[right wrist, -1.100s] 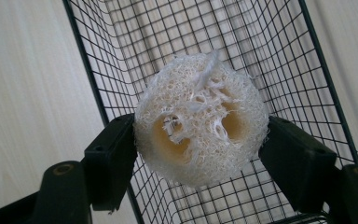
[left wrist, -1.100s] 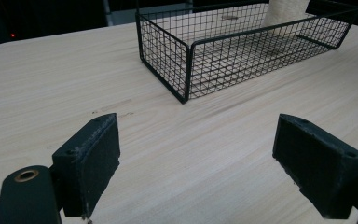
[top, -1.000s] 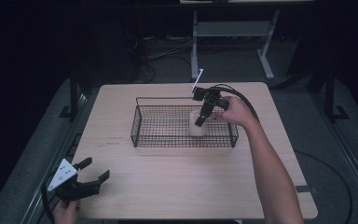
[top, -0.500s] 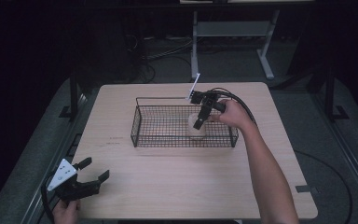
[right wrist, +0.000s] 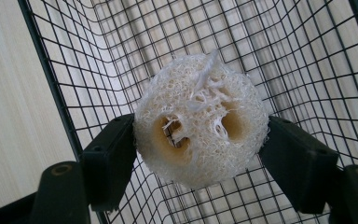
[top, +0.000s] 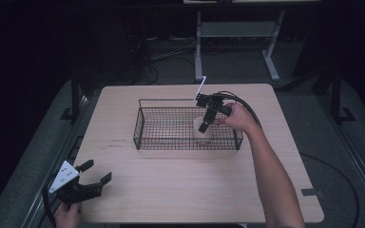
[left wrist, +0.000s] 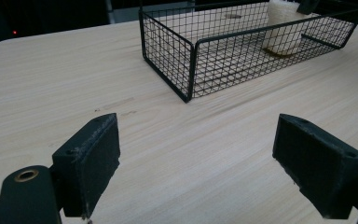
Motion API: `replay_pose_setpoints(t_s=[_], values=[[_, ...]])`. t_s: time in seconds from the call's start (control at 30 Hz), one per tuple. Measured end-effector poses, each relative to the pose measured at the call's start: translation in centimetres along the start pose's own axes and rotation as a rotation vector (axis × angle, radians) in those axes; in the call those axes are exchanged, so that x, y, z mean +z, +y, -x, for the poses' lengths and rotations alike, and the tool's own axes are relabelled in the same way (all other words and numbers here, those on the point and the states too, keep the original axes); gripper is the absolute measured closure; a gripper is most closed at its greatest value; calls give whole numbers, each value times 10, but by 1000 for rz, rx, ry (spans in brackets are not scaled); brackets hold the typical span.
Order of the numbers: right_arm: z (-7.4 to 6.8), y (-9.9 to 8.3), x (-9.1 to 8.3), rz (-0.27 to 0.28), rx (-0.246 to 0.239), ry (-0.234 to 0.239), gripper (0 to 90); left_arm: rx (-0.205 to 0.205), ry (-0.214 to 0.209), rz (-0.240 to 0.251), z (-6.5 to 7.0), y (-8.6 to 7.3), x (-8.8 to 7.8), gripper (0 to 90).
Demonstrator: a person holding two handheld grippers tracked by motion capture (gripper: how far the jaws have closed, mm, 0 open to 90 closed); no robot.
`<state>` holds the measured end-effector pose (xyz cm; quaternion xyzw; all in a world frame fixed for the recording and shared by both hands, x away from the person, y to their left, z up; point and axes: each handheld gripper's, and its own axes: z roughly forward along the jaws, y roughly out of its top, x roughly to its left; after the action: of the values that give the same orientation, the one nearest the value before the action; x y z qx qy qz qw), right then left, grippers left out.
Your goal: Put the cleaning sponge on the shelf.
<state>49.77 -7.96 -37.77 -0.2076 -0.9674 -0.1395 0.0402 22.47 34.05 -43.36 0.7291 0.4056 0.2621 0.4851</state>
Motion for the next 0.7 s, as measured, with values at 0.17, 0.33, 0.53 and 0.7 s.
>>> replay_pose_setpoints(t_s=[0.17, 0.33, 0.53, 0.7], values=[[1, -1, 2, 0, -5, 0, 267, 3, -3, -3, 0, 0, 1, 141], [0, 0, 2, -3, -3, 2, 253, 8, -5, -5, 0, 0, 2, 141], [-1, -1, -3, 7, 3, -8, 214, 2, -2, -1, 0, 0, 0, 141], [-4, -7, -17, 36, 8, -16, 207, 10, -4, -3, 1, 1, 1, 141]])
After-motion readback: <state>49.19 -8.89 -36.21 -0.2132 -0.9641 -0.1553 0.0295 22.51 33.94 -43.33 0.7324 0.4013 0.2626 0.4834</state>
